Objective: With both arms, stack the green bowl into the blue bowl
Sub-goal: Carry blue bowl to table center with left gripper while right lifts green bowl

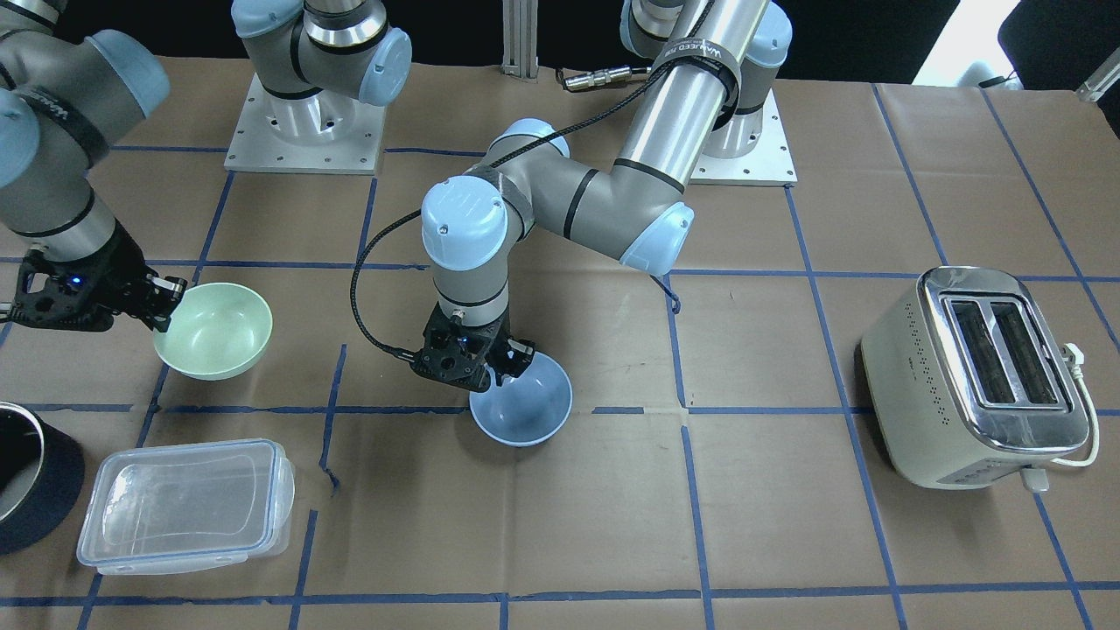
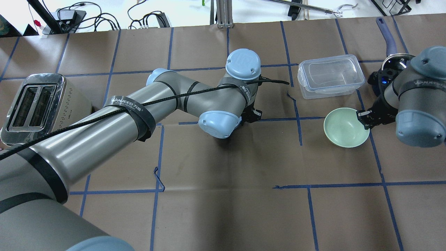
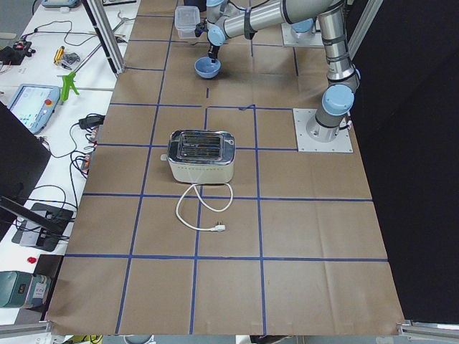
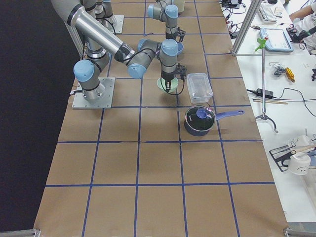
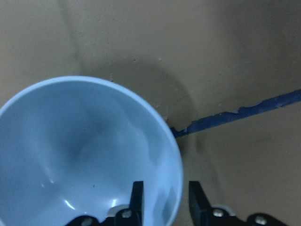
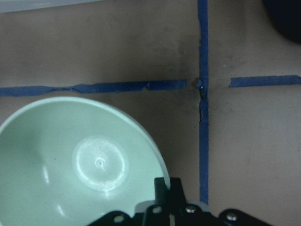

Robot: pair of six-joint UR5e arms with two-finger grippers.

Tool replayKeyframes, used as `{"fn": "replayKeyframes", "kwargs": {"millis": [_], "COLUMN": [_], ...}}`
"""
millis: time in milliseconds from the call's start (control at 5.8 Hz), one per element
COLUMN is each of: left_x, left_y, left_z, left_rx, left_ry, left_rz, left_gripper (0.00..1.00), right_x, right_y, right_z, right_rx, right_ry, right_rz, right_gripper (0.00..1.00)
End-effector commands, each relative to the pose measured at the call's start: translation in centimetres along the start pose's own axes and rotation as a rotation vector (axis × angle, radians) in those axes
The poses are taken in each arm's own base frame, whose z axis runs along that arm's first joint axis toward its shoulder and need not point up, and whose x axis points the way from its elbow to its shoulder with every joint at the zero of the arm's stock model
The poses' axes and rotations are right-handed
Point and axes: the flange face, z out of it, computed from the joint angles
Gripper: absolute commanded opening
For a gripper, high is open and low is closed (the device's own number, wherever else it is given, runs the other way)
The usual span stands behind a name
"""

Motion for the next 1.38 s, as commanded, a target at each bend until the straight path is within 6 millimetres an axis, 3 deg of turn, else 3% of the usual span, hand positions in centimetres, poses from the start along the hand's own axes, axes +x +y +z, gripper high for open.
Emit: {"fn": "replayKeyframes", "kwargs": {"millis": [0, 172, 345, 517, 690, 862, 1034, 1207], "left_x": [-3.5, -7.8, -13.0, -17.5, -19.9, -21.0, -23.3, -24.2], "left_y": [-0.2, 1.0, 3.4, 6.1, 8.5, 10.3, 10.5, 10.1], "left_z": [-7.0, -11.8, -17.4, -22.3, -25.6, -27.3, -26.0, -25.9], "left_rx": [0.054, 0.022, -0.011, -0.052, -0.069, -0.075, -0.104, -0.093], "left_ry": [0.007, 0.005, 0.004, 0.009, 0.051, 0.056, 0.052, 0.065], "left_rz": [-0.047, -0.096, -0.106, -0.157, -0.199, -0.227, -0.271, -0.290], "left_gripper": [0.98, 0.98, 0.98, 0.98, 0.98, 0.98, 0.98, 0.98], "right_x": [-0.2, -0.6, -1.1, -2.6, -6.1, -10.2, -16.3, -22.7], "right_y": [-1.8, -2.3, -2.6, -3.1, -3.7, -4.7, -5.0, -4.8], "right_z": [-7.8, -12.1, -14.9, -14.7, -14.1, -13.2, -11.8, -10.2], "right_rx": [-0.031, -0.044, -0.045, -0.045, -0.058, -0.045, -0.054, -0.048], "right_ry": [-0.085, -0.122, -0.148, -0.160, -0.156, -0.150, -0.144, -0.142], "right_rz": [-0.001, -0.002, 0.039, 0.055, 0.072, 0.103, 0.145, 0.193], "right_gripper": [0.04, 0.04, 0.04, 0.04, 0.04, 0.04, 0.04, 0.04]}}
